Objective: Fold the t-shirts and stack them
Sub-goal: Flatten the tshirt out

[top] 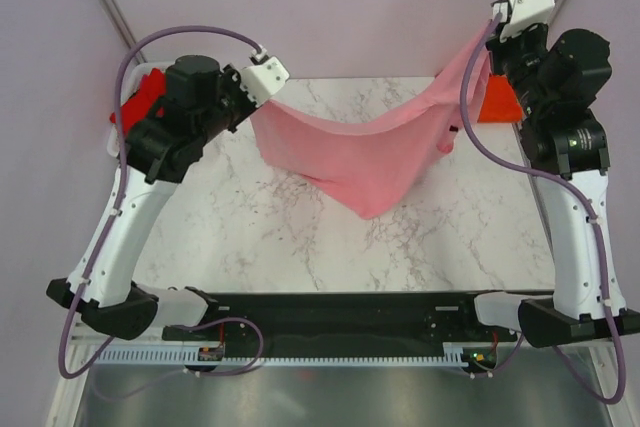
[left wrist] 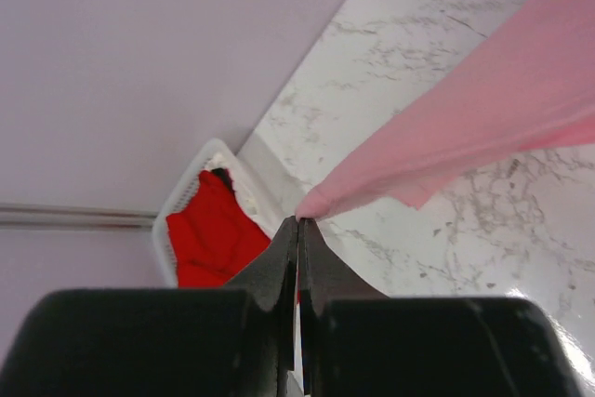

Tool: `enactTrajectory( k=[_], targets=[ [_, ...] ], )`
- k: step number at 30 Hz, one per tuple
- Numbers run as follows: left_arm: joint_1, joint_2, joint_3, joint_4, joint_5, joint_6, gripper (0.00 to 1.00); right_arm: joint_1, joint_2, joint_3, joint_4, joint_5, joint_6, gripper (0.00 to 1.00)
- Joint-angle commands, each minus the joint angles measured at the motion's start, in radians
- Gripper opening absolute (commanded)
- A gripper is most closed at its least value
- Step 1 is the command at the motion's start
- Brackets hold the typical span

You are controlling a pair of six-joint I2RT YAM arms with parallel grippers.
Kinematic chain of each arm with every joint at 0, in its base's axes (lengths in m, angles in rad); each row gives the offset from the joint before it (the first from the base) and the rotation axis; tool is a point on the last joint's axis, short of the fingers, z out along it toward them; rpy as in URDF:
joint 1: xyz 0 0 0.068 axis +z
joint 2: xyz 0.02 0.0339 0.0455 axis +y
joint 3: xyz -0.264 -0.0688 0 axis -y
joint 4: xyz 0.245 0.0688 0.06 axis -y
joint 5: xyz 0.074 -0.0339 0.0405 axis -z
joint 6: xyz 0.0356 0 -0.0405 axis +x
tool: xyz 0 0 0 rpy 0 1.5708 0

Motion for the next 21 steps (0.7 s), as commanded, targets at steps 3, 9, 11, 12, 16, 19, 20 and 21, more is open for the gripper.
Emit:
enactTrajectory(
  k=[3, 9, 11, 12, 16, 19, 20, 21],
  targets=[
    [0.016, -0.010, 0.141, -0.021, -0.122, 0.080, 0.02, -0.001, -0.074, 0.062, 0.039, 0.038, -0.082, 0.00],
    [0.047, -0.039, 0.255, -0.021, -0.134, 0.101, 0.02, -0.001, -0.190, 0.070, 0.013, 0.038, -0.158, 0.00],
    [0.047, -0.048, 0.296, -0.021, -0.133, 0.108, 0.02, -0.001, -0.229, 0.078, 0.014, 0.066, -0.185, 0.00],
    [0.047, -0.056, 0.309, -0.021, -0.134, 0.112, 0.02, 0.000, -0.242, 0.082, 0.013, 0.073, -0.190, 0.00],
    [0.048, -0.088, 0.347, -0.019, -0.150, 0.131, 0.02, -0.001, -0.283, 0.125, 0.007, 0.094, -0.198, 0.00],
    [0.050, -0.125, 0.356, -0.012, -0.159, 0.158, 0.02, -0.001, -0.296, 0.173, -0.008, 0.103, -0.198, 0.00],
    [0.050, -0.134, 0.358, -0.004, -0.163, 0.164, 0.02, 0.000, -0.303, 0.189, -0.012, 0.104, -0.201, 0.00],
    [0.050, -0.145, 0.361, 0.002, -0.165, 0.177, 0.02, 0.000, -0.306, 0.199, -0.010, 0.105, -0.202, 0.00]
  ],
)
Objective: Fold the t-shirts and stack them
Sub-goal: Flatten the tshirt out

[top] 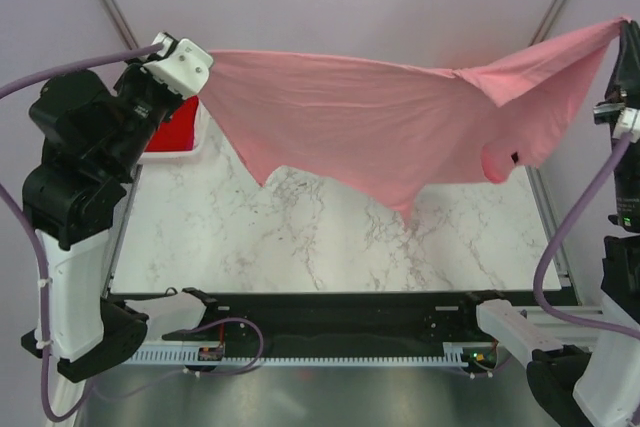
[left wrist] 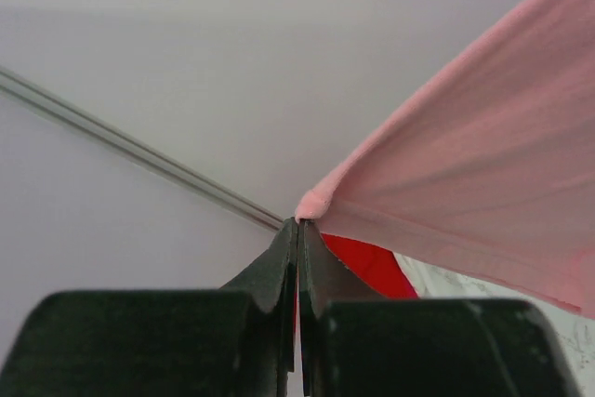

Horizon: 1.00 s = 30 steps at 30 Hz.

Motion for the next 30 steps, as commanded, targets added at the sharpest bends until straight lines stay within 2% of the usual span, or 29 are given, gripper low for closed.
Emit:
enactTrajectory(
  k=[1, 5, 8, 11, 15, 19, 24, 28, 30],
  targets=[
    [0.006, -0.051, 0.038, 0.038, -0.046, 0.082, 0.02, 0.000, -0.002, 0.052, 0.016, 0.042, -0.028, 0.00],
    [0.006, -0.084, 0.040, 0.090, -0.054, 0.154, 0.02, 0.000, 0.044, 0.155, 0.027, 0.054, -0.048, 0.00],
    [0.006, -0.065, 0.037, 0.129, -0.058, 0.197, 0.02, -0.001, 0.086, 0.155, 0.060, 0.054, -0.079, 0.00],
    [0.006, -0.044, -0.005, 0.132, -0.040, 0.195, 0.02, 0.002, 0.098, 0.045, 0.135, 0.042, -0.103, 0.00],
    [0.006, -0.036, -0.158, 0.170, -0.034, 0.203, 0.02, 0.000, 0.120, -0.096, 0.206, 0.016, -0.073, 0.00],
    [0.024, -0.025, -0.424, 0.276, -0.018, 0.235, 0.02, 0.000, 0.156, -0.243, 0.272, -0.015, -0.031, 0.00],
    [0.099, 0.044, -0.693, 0.413, 0.069, 0.272, 0.02, -0.001, 0.248, -0.438, 0.332, -0.099, 0.004, 0.00],
    [0.164, 0.183, -0.744, 0.484, 0.118, 0.263, 0.02, 0.000, 0.359, -0.529, 0.356, -0.158, 0.010, 0.00],
    [0.196, 0.304, -0.732, 0.504, 0.132, 0.246, 0.02, 0.000, 0.441, -0.563, 0.379, -0.168, -0.002, 0.00]
  ],
)
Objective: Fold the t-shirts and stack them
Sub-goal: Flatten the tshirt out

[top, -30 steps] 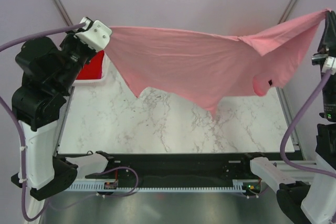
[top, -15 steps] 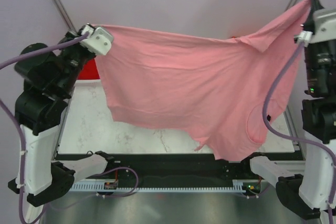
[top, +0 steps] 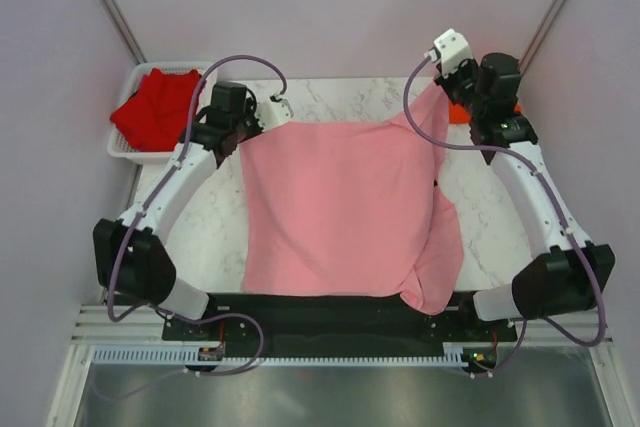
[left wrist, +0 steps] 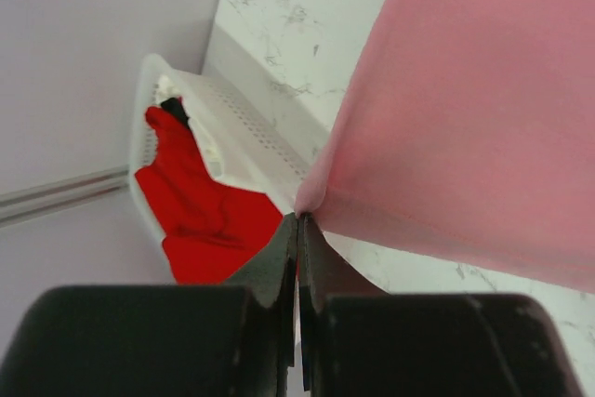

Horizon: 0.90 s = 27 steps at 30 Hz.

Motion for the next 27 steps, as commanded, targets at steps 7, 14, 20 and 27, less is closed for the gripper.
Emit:
enactTrajectory(
  k=[7, 14, 20, 27],
  targets=[
    [0.095, 0.480, 0.281, 0.152, 0.030, -0.032, 0.02, -0.001, 0.414, 0.083, 0.180, -0.063, -0.013, 0.00],
    [0.108, 0.758, 0.530, 0.107, -0.032, -0.131, 0.02, 0.002, 0.758, 0.408, 0.216, -0.015, 0.064, 0.00],
    [0.157, 0.885, 0.677, 0.099, -0.075, -0.164, 0.02, 0.003, 0.968, 0.672, 0.207, 0.028, 0.093, 0.00],
    [0.181, 0.996, 0.846, 0.101, -0.088, -0.143, 0.02, 0.014, 1.120, 0.870, 0.211, 0.066, 0.090, 0.00]
  ],
)
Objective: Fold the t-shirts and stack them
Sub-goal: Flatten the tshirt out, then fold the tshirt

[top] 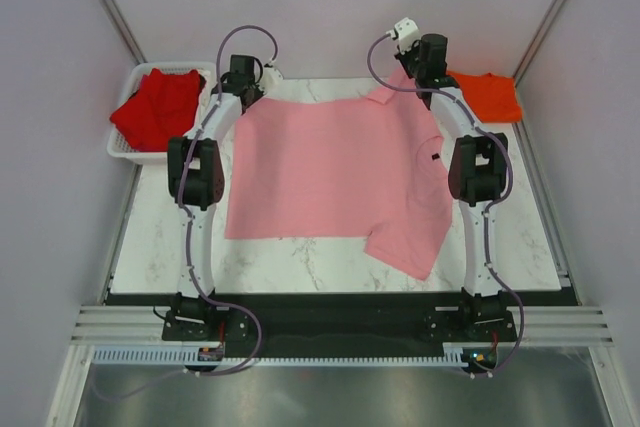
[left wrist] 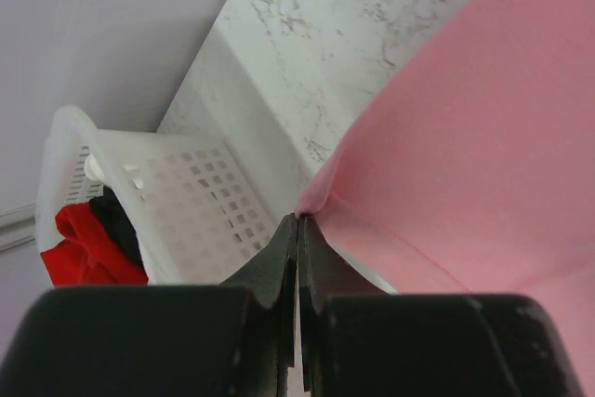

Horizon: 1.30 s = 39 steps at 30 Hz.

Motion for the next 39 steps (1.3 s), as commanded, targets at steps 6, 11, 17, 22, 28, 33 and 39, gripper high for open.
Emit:
enactTrajectory(
  k=[6, 11, 17, 22, 28, 33, 39],
  targets=[
    [0.007, 0.079, 0.187, 0.017, -0.038, -0.060, 0.02, 0.014, 0.094, 0.118, 0.092, 0.080, 0.002, 0.00],
    [0.004, 0.053, 0.172, 0.017, -0.022, -0.091, 0.02, 0.014, 0.056, 0.052, 0.092, 0.071, -0.016, 0.00],
    [0.003, -0.059, 0.081, 0.017, 0.025, -0.150, 0.02, 0.009, -0.091, -0.118, 0.093, 0.068, -0.065, 0.00],
    [0.001, -0.174, -0.006, 0.018, 0.047, -0.163, 0.02, 0.003, -0.211, -0.235, 0.093, 0.074, -0.084, 0.00],
    [0.001, -0.272, -0.121, 0.018, 0.076, -0.157, 0.02, -0.004, -0.312, -0.330, 0.084, 0.073, -0.088, 0.00],
    [0.001, -0.339, -0.213, 0.017, 0.083, -0.175, 0.02, -0.003, -0.383, -0.410, 0.073, 0.082, -0.096, 0.00],
    [0.000, -0.408, -0.310, 0.017, 0.088, -0.177, 0.02, -0.004, -0.492, -0.522, 0.046, 0.079, -0.095, 0.00]
  ],
)
